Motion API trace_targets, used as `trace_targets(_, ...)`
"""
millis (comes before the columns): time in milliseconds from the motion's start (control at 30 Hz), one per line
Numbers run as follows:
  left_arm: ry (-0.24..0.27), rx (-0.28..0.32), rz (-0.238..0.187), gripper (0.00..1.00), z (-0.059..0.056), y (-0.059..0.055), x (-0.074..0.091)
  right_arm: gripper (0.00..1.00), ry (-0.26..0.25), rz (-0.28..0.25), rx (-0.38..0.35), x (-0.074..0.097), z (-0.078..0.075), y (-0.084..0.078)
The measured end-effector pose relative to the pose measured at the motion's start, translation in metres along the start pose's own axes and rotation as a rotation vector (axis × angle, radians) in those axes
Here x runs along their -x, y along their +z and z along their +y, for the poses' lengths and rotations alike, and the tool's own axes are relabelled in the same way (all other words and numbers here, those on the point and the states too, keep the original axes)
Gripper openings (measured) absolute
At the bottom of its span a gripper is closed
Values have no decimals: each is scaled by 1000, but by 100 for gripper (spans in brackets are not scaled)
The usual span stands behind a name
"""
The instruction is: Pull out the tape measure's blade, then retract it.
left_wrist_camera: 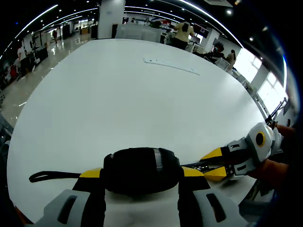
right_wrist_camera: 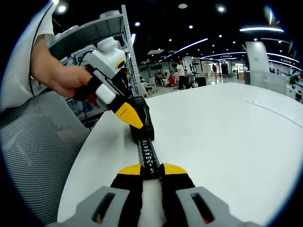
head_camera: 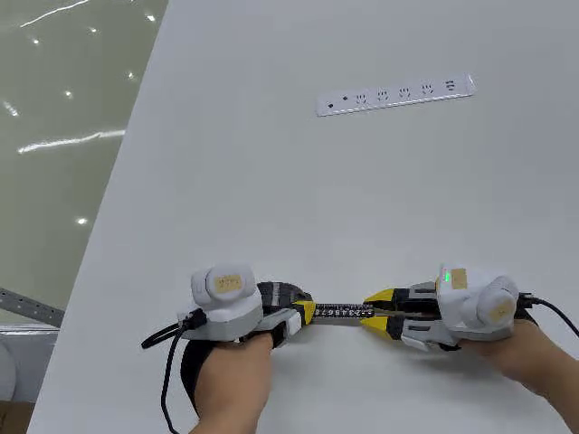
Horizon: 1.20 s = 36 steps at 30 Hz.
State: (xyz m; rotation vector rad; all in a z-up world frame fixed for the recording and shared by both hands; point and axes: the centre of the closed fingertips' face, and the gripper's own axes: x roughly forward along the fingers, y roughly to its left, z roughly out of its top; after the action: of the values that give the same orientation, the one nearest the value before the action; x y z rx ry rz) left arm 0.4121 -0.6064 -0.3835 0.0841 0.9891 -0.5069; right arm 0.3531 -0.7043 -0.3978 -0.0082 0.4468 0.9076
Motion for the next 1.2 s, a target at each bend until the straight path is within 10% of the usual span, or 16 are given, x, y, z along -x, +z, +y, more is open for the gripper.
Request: trace_targets(1200,-20,44,-2,59,1,0,1,12,32,-12,-26,-36,5,13)
